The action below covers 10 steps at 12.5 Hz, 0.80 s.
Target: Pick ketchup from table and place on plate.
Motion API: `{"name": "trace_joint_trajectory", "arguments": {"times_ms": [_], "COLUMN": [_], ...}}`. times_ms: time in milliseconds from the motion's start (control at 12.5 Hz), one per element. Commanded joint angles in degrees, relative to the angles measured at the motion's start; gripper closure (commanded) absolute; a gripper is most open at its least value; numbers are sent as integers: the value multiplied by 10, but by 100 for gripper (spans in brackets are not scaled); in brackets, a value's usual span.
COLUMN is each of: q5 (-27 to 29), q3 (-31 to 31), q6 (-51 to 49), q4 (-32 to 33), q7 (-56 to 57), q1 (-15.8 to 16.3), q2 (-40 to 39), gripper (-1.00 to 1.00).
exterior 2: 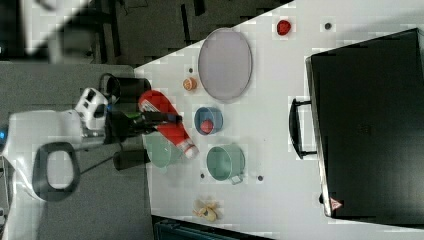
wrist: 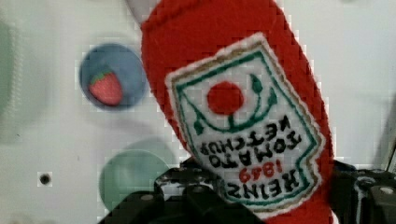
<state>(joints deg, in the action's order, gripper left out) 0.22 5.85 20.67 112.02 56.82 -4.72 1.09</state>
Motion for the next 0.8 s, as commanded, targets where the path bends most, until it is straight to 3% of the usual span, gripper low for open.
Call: {"name": "trace_joint_trajectory", "arguments": {"times_ms": [80,800], "q5": [6,6], "q3": [9,13], "q6": [-13,6], "q4": [-64,-273], "q7": [-44,-77], "q1": [15,26], "q2": [-67,-309], "gripper": [-30,-30]}}
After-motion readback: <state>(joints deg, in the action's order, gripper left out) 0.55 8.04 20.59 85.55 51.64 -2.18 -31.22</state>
